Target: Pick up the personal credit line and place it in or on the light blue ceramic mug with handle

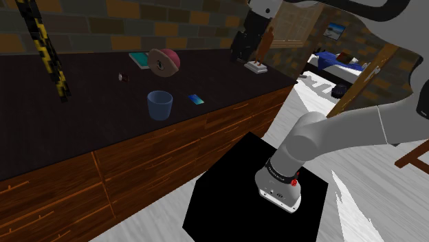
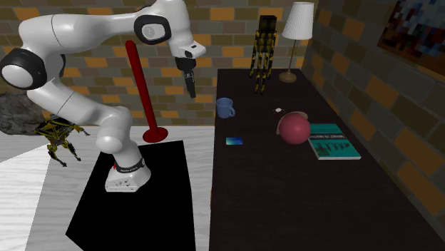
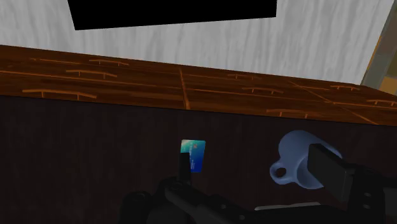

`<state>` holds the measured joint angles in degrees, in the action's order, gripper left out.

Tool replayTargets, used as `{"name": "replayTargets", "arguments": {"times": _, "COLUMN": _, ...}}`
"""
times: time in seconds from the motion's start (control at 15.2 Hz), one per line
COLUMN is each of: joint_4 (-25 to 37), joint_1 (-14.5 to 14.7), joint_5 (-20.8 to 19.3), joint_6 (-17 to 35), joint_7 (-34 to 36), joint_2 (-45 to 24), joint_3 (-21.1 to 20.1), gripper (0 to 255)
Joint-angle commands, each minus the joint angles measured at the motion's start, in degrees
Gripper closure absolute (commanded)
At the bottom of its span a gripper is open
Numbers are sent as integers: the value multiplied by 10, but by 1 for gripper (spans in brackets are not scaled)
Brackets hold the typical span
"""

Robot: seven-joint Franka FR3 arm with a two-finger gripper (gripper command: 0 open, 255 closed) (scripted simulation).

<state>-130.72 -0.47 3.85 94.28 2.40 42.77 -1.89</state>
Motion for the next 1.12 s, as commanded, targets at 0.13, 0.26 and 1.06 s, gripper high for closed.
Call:
{"name": "replayTargets", "arguments": {"times": 0.13, "joint_4": -7, "joint_1": -3, "joint_5": 0, "joint_6": 26, "joint_7": 6, "joint_2": -32, "joint_3": -2, "gripper": 0}}
{"name": "replayTargets", "arguments": {"times": 0.26, "joint_4": -12, "joint_1": -7, "joint_5": 1, "joint_6": 52, "joint_7": 11, "joint_2": -66, "joint_3": -3, "gripper": 0}}
{"name": "replayTargets", "arguments": {"times": 1.06, "joint_4": 10, "joint_1": -24, "joint_5": -2, "joint_6": 185, "joint_7": 45, "joint_2": -300, "joint_3": -7, "gripper": 0}}
